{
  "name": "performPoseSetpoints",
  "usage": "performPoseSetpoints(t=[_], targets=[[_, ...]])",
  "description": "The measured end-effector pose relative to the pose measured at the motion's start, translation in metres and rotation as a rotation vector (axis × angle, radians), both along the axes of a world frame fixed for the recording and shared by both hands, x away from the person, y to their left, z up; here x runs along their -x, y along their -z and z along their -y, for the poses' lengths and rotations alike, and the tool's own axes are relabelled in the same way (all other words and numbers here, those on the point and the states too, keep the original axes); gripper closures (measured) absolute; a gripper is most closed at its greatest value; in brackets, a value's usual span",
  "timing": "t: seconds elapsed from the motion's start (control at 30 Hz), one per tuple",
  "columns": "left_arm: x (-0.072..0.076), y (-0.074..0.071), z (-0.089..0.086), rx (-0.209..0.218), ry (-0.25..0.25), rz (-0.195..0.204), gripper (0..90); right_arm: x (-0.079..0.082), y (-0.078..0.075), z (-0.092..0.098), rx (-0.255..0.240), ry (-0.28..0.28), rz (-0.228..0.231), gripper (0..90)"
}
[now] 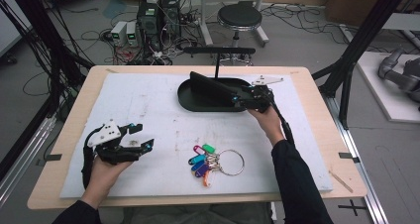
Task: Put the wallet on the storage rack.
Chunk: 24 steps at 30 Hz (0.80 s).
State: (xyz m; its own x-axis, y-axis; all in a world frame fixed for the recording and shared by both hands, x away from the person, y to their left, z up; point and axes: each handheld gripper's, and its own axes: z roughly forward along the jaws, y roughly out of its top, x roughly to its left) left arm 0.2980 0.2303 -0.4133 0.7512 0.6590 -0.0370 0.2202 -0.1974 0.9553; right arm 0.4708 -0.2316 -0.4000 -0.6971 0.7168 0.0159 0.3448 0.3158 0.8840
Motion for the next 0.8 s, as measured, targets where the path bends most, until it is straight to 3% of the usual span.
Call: performPoseSetpoints(t=[0.2, 0.23, 0.37, 0.4, 0.7, 0.8], targets=[[-0.010, 0.003, -0.001, 0.011, 0.011, -0.033, 25.0, 0.023, -0.015, 0.021, -0.036, -0.023, 0.008, 30.2], [-0.011, 0.003, -0.001, 0.010, 0.016, -0.040, 25.0, 0.034, -0.020, 0.028, -0.049, -0.037, 0.024, 28.4], [-0.014, 0.005, 0.000, -0.003, -0.001, -0.055, 23.4, 0.048, -0.025, 0.039, -0.069, -0.051, 0.048, 26.2], [-0.015, 0.006, 0.000, -0.005, -0.010, -0.064, 23.3, 0.059, -0.027, 0.048, -0.099, -0.044, 0.069, 25.9], [-0.017, 0.007, -0.006, -0.005, -0.024, -0.075, 23.1, 0.088, -0.026, 0.065, -0.119, -0.060, 0.092, 29.4], [-0.017, 0.008, -0.009, -0.007, -0.021, -0.061, 22.8, 0.099, -0.022, 0.073, -0.159, -0.054, 0.117, 29.3]])
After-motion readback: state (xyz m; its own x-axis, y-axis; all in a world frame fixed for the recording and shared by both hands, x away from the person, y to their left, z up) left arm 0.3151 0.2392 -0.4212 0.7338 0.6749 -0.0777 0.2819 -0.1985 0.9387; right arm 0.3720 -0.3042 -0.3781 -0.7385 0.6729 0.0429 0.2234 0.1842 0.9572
